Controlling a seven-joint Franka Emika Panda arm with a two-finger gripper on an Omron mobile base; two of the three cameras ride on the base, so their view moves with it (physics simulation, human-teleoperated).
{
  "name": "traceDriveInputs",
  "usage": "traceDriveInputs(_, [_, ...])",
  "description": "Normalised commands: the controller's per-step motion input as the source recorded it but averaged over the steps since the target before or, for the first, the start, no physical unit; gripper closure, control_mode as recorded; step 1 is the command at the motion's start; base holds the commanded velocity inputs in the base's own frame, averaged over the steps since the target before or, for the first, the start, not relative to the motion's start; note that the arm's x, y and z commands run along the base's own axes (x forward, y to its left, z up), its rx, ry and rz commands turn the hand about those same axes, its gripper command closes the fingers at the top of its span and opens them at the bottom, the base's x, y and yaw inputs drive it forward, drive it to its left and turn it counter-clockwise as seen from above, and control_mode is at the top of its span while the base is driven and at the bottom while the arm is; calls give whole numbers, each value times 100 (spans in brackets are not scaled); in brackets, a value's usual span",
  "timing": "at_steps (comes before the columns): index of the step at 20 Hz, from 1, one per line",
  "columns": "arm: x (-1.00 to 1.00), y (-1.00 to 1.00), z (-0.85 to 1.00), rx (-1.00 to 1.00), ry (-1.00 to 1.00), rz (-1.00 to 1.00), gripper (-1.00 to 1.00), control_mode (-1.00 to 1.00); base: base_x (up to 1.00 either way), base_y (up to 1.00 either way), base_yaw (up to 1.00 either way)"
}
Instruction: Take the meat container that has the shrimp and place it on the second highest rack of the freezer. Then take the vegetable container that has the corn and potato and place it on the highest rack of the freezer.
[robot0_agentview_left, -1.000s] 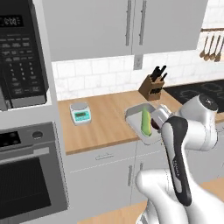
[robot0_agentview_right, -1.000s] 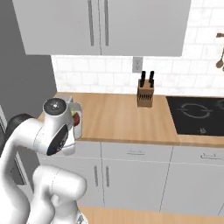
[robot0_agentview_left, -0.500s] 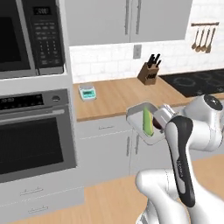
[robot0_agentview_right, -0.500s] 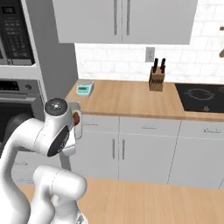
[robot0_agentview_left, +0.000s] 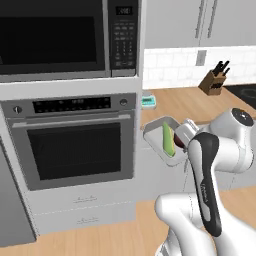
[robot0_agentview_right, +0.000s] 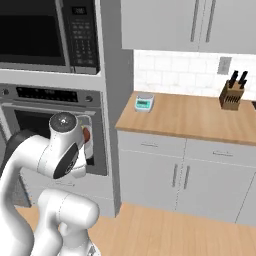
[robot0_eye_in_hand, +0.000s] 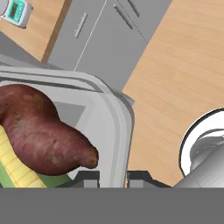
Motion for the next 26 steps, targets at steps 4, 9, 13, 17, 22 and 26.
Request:
traceDriveInputs(4, [0,0,0,0,0,0,100,100,-15,100,5])
traceDriveInputs(9, [0,0,0,0,0,0,100,100,8,100,0])
traceDriveInputs(13, [0,0,0,0,0,0,100,100,5,100,-3])
traceDriveInputs(17, [0,0,0,0,0,0,100,100,0,100,-4])
traceDriveInputs(22, [0,0,0,0,0,0,100,100,0,100,-4])
traceDriveInputs(26, [0,0,0,0,0,0,100,100,0,100,-3])
